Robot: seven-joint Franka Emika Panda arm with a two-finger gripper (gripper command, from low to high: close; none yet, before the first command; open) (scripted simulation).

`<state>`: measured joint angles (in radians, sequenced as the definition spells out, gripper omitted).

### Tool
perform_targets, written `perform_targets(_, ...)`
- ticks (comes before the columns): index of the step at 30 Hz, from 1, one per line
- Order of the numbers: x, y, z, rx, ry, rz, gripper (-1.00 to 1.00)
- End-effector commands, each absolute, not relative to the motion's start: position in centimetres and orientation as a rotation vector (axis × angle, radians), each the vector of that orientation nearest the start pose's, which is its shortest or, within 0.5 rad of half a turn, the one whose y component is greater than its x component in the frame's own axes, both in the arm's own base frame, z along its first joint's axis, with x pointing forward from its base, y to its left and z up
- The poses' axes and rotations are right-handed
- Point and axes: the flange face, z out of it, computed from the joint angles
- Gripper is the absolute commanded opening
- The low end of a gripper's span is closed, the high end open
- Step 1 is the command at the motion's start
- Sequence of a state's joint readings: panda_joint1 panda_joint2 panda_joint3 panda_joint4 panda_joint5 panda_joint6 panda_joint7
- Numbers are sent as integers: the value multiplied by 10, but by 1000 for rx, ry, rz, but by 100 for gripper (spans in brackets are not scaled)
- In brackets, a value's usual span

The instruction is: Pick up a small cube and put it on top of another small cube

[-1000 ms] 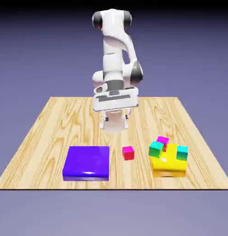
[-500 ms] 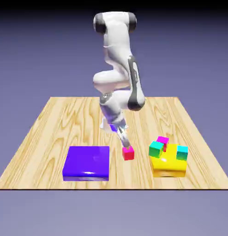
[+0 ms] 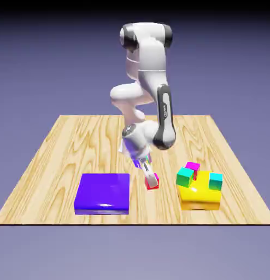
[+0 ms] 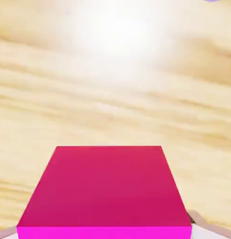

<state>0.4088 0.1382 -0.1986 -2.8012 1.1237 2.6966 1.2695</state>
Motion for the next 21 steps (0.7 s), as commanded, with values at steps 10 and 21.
perform_targets(10, 346, 44, 207, -1440, 2605, 557, -100)
perform_targets(21, 419, 154, 331, -1504, 2595, 539, -100)
